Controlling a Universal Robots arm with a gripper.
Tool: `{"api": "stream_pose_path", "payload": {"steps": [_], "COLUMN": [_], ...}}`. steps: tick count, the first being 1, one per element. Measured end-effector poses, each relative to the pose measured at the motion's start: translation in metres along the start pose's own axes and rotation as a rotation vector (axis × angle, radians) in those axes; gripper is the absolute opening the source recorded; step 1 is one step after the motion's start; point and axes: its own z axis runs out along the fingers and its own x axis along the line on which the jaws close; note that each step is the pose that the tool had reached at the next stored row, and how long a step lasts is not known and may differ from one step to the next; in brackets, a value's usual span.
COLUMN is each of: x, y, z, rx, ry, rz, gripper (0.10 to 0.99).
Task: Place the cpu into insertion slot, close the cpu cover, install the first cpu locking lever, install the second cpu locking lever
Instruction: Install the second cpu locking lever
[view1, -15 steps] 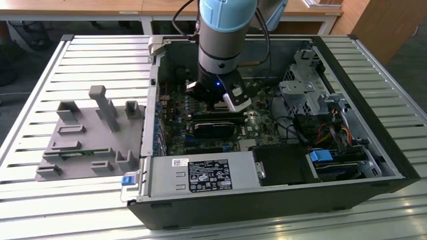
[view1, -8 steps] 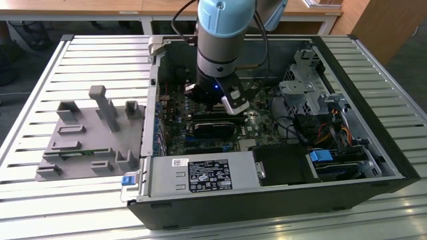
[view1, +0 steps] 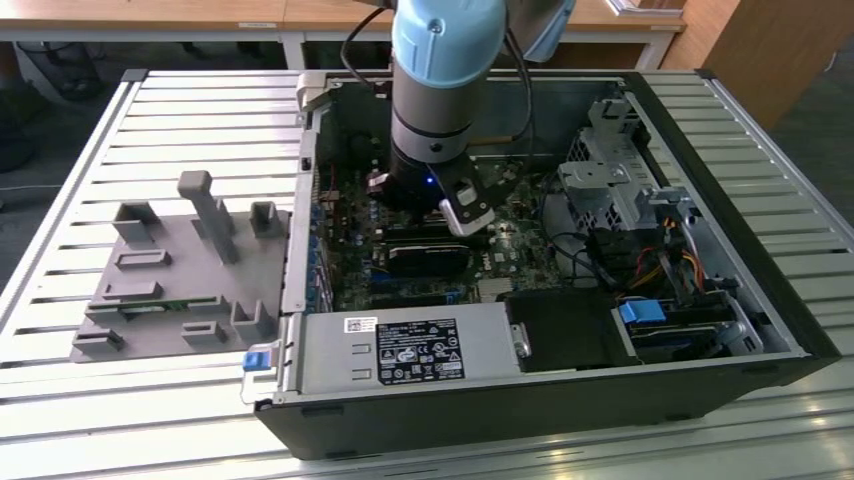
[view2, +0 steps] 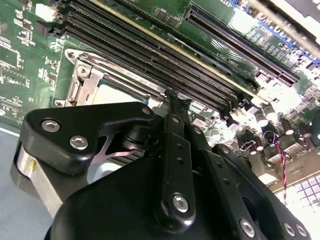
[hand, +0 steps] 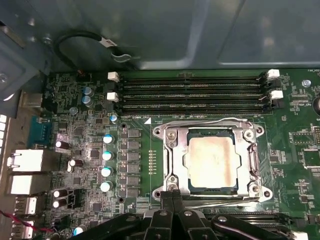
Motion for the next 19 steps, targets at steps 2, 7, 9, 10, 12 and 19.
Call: {"api": "stream_pose_path", "payload": {"steps": [2,7,9,10,12,19], "x": [0.0009,0.0017,0.0017,0.0018,0.002,0.004], "y": [-0.0016,-0.006,-0.008,-0.009,-0.011,-0.0141], "z": [0.0001,0.0002,0.0001,0.0,-0.0002,0.0038], "rx": [-0.008,-0.031,-0.041,-0.046,-0.057,-0.084], "ry": [0.0002,0.0008,0.0011,0.0012,0.0015,0.0024], "rz": [0.0,0.0,0.0,0.001,0.0,0.0], "gripper": [0.106,0.106,0.106,0.106,0.106,0.106]}}
